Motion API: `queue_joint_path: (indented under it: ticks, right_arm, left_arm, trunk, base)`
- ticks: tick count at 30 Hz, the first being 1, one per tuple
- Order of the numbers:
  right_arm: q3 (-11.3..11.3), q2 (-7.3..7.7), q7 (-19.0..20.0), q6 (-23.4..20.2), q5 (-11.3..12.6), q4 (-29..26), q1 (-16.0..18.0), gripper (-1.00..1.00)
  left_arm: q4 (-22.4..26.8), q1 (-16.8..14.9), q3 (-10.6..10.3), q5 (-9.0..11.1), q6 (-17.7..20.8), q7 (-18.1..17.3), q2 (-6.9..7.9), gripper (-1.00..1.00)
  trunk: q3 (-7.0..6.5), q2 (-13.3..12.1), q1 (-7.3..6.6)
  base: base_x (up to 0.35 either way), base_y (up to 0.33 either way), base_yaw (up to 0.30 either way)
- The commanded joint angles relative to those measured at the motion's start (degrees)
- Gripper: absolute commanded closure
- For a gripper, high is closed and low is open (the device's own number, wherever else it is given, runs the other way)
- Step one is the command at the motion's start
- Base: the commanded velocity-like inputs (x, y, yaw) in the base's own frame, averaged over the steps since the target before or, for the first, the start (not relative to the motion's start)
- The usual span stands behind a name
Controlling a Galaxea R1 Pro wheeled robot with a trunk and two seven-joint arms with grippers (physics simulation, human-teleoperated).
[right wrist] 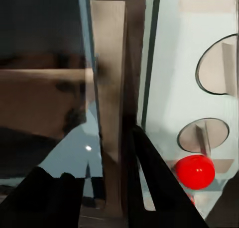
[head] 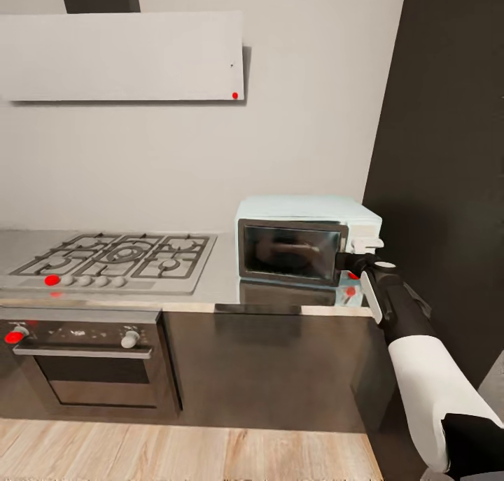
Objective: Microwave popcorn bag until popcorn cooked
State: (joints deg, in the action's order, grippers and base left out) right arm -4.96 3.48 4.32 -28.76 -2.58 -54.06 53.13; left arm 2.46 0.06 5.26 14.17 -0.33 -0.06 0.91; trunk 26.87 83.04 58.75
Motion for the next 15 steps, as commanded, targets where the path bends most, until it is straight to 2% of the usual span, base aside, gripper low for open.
queue_joint_path:
  ticks: [1,8,15]
  right_arm:
    - [-0.2,0.03,0.1,-0.2,-1.6,-0.1,0.0,1.00]
    - [-0.2,-0.05,0.1,-0.2,-1.7,-0.1,0.0,1.00]
    - [-0.1,-0.05,0.2,-0.3,-1.7,-0.1,0.0,1.00]
  left_arm:
    - [0.1,0.0,0.5,0.0,0.0,0.0,-0.02,-1.00]
    - [0.1,0.0,0.4,-0.1,0.0,0.0,-0.04,-1.00]
    - [0.1,0.0,0.4,0.0,0.0,-0.1,0.02,-1.00]
  trunk:
    - [0.05,0.0,-0.02]
    - [0.05,0.0,-0.02]
    - [0.05,0.0,-0.02]
  base:
    - [-0.262,0.000,0.000]
    - [-0.310,0.000,0.000]
    - [-0.103,0.000,0.000]
